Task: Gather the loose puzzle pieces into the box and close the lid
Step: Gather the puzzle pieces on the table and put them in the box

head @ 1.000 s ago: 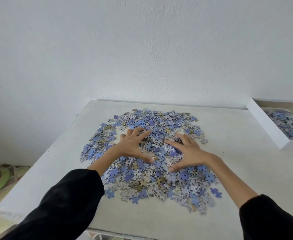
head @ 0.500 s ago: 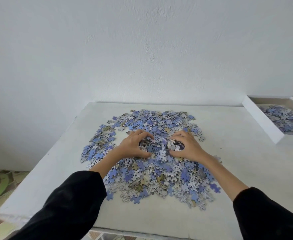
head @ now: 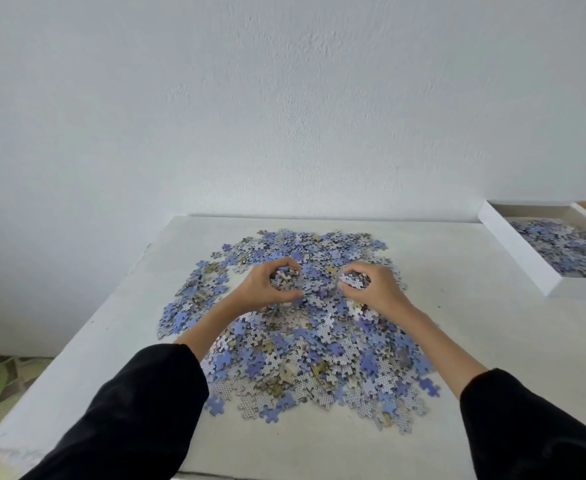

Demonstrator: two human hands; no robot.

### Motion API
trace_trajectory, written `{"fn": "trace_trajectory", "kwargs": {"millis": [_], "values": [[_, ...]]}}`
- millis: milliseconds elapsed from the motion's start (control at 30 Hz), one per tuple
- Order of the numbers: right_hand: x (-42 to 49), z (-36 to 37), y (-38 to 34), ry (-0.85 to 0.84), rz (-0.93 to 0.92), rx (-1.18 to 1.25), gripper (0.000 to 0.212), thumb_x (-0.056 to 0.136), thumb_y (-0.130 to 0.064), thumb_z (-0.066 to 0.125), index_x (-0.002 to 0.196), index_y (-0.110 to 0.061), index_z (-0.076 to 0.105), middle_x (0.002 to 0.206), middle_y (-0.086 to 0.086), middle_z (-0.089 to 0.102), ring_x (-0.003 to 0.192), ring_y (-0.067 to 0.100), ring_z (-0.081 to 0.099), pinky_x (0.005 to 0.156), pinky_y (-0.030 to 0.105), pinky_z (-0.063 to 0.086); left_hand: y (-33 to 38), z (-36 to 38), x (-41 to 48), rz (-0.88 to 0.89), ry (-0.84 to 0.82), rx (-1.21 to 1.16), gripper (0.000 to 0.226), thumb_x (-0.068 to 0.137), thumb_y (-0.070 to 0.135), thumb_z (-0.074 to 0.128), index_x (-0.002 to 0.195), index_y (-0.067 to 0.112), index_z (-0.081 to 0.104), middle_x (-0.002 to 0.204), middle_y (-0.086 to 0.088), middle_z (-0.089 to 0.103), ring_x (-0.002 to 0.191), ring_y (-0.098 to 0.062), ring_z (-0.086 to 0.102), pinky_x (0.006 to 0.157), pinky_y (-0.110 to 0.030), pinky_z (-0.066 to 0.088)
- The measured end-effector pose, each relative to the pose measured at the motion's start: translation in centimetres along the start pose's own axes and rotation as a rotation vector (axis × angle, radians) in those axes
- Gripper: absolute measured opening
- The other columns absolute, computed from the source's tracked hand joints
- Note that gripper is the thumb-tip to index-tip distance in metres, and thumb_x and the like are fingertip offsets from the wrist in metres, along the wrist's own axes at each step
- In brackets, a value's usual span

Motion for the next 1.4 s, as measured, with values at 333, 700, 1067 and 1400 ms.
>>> {"fn": "trace_trajectory", "kwargs": {"millis": [333,700,1067,1400], "values": [[2.8,-2.2,-3.2,0.128,-0.155,0.018,0.028,0.078,-0.018,0.072,0.104,-0.010,0.067,0.102,-0.006,0.065,0.097,0.018,0.064,0.090,0.014,0.044,3.5,1.3,-0.4,0.114,-0.175,0.034,0.033,0.076,0.020,0.076,0.099,0.034,0.057,0.101,0.017,0.061,0.098,-0.009,0.060,0.096,-0.034,0.043],[3.2,-5.4,-2.8,0.170,-0.237,0.044,0.019,0.079,-0.020,0.070,0.098,-0.015,0.068,0.087,-0.010,0.065,0.077,0.042,0.062,0.074,0.049,0.050,5.8,2.8,0.6,0.141,-0.154,0.017,0.029,0.074,0.029,0.075,0.099,0.028,0.059,0.102,0.004,0.064,0.093,-0.030,0.061,0.089,-0.046,0.046],[2.2,-14.9,2.6,0.211,-0.154,0.088,0.006,0.078,-0.012,0.069,0.083,-0.014,0.066,0.078,0.002,0.069,0.073,0.020,0.065,0.063,0.032,0.051,10.9,9.2,7.0,0.266,-0.182,0.048,0.032,0.077,0.014,0.075,0.097,0.031,0.056,0.093,0.013,0.061,0.083,0.003,0.060,0.076,-0.016,0.048],[-0.6,-29.1,13.1,0.390,-0.048,0.007,0.009,0.078,-0.010,0.069,0.086,-0.008,0.067,0.081,0.007,0.069,0.071,0.015,0.060,0.064,0.025,0.047,18.8,20.5,17.6,0.350,-0.286,-0.065,0.023,0.074,0.012,0.075,0.090,0.016,0.060,0.084,0.002,0.062,0.071,-0.013,0.059,0.060,-0.028,0.052]]}}
Point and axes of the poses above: each hand's wrist, its own x-axis towards the middle knuckle, its own z-axis out of the palm, y = z × x, the point moved 4 cm from there along x, towards the middle knuckle
